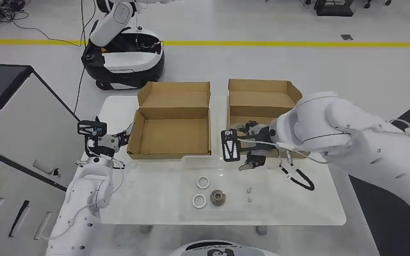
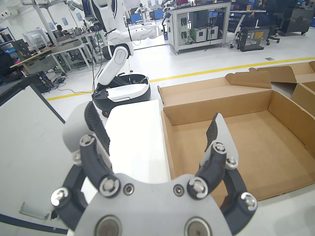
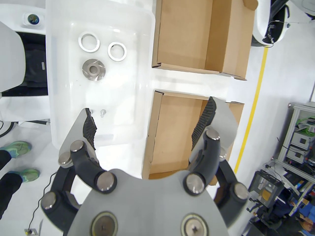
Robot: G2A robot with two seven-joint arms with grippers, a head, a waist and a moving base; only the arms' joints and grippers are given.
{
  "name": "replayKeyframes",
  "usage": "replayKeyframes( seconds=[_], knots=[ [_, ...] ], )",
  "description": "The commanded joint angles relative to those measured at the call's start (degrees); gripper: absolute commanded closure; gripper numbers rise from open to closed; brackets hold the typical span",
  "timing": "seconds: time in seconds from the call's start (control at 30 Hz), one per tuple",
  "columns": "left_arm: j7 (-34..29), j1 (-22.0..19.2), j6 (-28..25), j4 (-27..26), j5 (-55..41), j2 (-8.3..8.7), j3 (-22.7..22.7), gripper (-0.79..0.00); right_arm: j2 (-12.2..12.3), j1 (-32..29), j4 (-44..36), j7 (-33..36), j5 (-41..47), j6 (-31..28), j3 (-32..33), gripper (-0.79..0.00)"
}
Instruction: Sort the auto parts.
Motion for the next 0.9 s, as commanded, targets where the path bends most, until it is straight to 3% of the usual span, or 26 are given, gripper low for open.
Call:
replayKeyframes(
  seconds=[0.0,0.33,0.87],
  knots=[
    [0.0,0.0,0.0,0.0,0.0,0.0,0.0,-0.785,0.45,1.8,0.38,0.27,1.09,0.28,-2.18,-0.785],
    [0.0,0.0,0.0,0.0,0.0,0.0,0.0,-0.785,2.59,2.9,0.3,-0.05,2.09,-0.04,-5.67,-0.785],
    [0.0,0.0,0.0,0.0,0.0,0.0,0.0,-0.785,4.57,-5.63,-2.08,-0.69,-3.16,0.62,-6.16,-0.785]
  ],
)
